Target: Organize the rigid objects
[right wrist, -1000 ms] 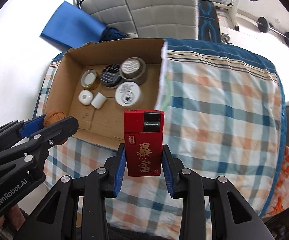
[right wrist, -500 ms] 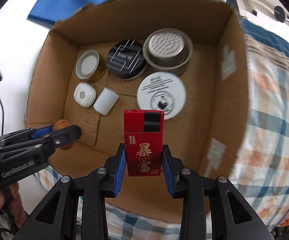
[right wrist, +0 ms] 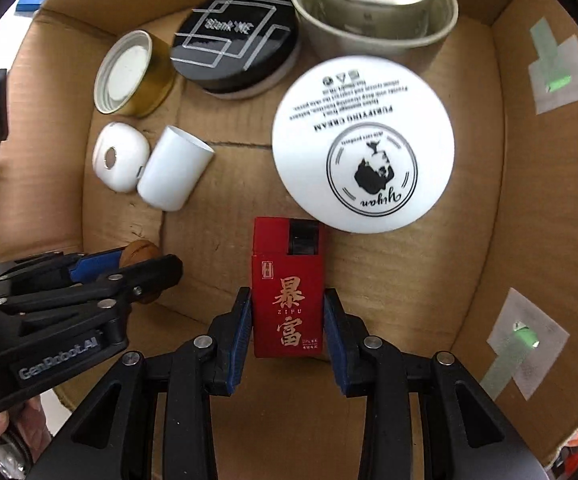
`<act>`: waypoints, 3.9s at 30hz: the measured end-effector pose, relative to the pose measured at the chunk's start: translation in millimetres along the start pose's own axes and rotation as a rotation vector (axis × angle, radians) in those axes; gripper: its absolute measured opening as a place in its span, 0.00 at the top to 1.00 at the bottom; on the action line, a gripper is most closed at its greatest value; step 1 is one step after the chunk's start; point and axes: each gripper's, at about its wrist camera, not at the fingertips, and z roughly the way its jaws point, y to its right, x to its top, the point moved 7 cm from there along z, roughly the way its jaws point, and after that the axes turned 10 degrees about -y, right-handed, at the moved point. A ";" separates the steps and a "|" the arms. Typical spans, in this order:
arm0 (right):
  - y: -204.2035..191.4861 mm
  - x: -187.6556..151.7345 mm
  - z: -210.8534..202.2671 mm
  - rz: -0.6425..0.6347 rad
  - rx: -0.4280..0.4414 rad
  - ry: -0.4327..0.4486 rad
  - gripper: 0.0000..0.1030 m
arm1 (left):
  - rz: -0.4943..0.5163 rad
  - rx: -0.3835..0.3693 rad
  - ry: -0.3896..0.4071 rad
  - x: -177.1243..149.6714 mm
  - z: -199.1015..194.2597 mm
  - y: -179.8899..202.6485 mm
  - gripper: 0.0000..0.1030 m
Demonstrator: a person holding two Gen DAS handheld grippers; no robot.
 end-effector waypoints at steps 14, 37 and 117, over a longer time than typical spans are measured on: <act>-3.4 -16.8 -48.7 0.015 -0.108 0.107 0.31 | -0.020 0.057 0.169 -31.8 -57.6 19.9 0.23; 27.9 -90.8 -141.8 0.117 -0.157 0.318 0.00 | -0.024 0.203 0.507 -92.3 -151.9 28.1 0.00; -14.2 -323.8 -328.8 0.157 -0.244 0.765 0.00 | 0.045 0.206 0.821 -301.3 -270.5 89.0 0.00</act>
